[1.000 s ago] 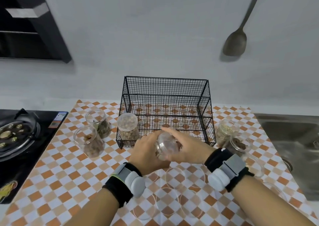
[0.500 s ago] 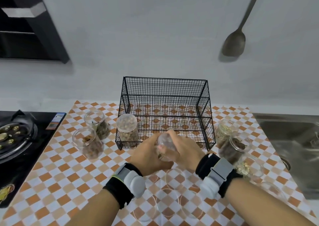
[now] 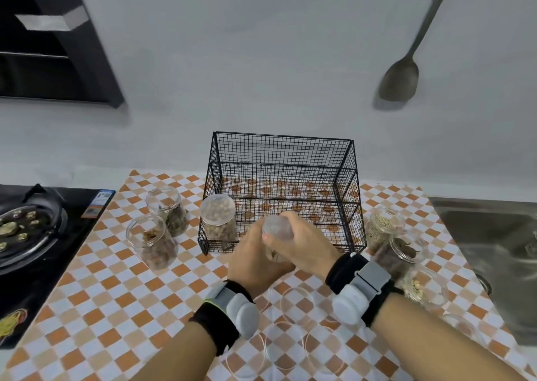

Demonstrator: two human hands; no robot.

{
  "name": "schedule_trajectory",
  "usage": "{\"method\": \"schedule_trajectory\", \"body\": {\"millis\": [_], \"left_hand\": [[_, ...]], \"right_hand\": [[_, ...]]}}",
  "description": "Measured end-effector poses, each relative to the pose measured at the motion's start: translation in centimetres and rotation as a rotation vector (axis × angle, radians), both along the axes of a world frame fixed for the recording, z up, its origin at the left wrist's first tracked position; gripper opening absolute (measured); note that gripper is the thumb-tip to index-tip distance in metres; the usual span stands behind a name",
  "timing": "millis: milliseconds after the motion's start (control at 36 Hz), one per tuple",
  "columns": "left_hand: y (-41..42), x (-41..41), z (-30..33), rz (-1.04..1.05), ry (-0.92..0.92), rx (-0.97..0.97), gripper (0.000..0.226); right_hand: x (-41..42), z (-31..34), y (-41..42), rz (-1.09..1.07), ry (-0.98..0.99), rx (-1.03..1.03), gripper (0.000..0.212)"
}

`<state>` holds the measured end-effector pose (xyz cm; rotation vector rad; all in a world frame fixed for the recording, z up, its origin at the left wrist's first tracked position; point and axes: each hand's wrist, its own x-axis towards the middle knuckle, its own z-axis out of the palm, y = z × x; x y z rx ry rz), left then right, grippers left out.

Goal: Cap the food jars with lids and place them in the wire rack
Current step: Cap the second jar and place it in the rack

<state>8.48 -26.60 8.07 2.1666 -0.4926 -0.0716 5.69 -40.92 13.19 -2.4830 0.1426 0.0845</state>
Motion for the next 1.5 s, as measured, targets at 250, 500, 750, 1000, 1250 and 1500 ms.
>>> {"method": "schedule_trajectory", "body": {"millis": [250, 500, 750, 1000, 1250, 1500], "left_hand": [[2.1, 1.0, -2.3, -0.038, 0.161, -0.068, 0.114], [4.3, -0.3, -5.4, 0.027, 0.164, 0.135, 0.089], [5.7, -1.6, -7.7, 0.023, 0.184, 0.171, 0.078], [5.9, -1.8, -8.5, 0.03, 0.216, 0.207, 0.07], [6.3, -1.6, -8.7, 0.062, 0.225, 0.184, 0.062], [6.8, -1.6, -8.1, 0.083, 0.218, 0.122, 0.058]], "right_hand": [[2.7, 1.9, -0.7, -0.087, -0.044, -0.153, 0.079], [6.2, 2.4, -1.1, -0.08, -0.008, -0.2, 0.078], [8.4, 0.2, -0.3, -0.073, 0.034, -0.241, 0.079], [9.8, -2.2, 0.4, -0.012, 0.072, -0.223, 0.09], [10.4, -4.1, 0.7, -0.026, 0.156, -0.223, 0.092], [10.3, -5.5, 0.3, -0.01, 0.158, -0.21, 0.082]]}}
